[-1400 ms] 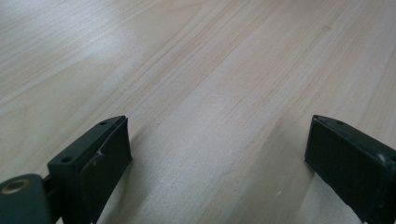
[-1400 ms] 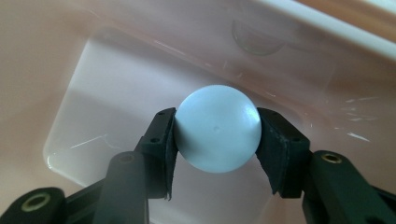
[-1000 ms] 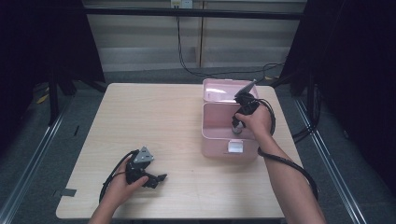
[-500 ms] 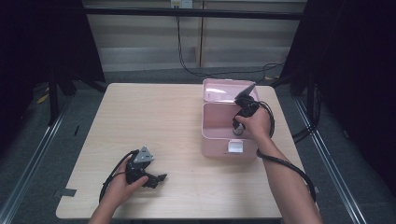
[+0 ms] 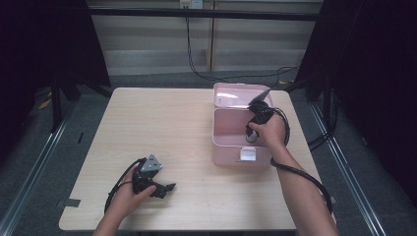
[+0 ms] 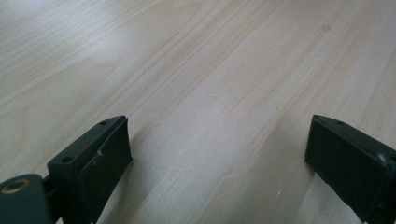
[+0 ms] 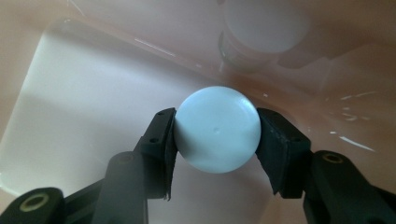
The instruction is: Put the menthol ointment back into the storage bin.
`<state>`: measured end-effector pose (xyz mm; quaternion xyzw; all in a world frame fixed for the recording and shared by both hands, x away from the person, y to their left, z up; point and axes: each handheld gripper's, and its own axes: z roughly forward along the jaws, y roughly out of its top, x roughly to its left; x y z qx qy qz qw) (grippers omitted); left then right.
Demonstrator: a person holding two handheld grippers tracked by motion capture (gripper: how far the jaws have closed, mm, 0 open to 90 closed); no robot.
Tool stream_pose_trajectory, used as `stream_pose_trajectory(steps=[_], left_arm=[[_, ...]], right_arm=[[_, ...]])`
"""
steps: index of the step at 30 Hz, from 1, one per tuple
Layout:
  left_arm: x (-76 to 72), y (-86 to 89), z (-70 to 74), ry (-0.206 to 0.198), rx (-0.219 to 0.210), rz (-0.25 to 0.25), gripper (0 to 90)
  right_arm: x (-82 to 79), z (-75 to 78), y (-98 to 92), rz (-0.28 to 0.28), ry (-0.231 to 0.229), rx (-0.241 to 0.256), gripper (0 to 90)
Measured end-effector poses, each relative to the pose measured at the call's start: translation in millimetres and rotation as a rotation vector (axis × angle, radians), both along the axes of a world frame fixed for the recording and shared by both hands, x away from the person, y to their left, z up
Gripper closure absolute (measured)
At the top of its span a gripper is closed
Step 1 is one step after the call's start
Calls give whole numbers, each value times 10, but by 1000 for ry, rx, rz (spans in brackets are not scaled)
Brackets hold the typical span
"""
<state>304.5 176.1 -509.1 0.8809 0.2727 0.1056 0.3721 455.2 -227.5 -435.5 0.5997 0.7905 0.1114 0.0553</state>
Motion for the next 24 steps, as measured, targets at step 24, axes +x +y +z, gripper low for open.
stream_pose_trajectory(steps=[24], left_arm=[[1,0,1,2,0,-1,61]], right_arm=[[-65,272,-3,20,-3,-12,394]])
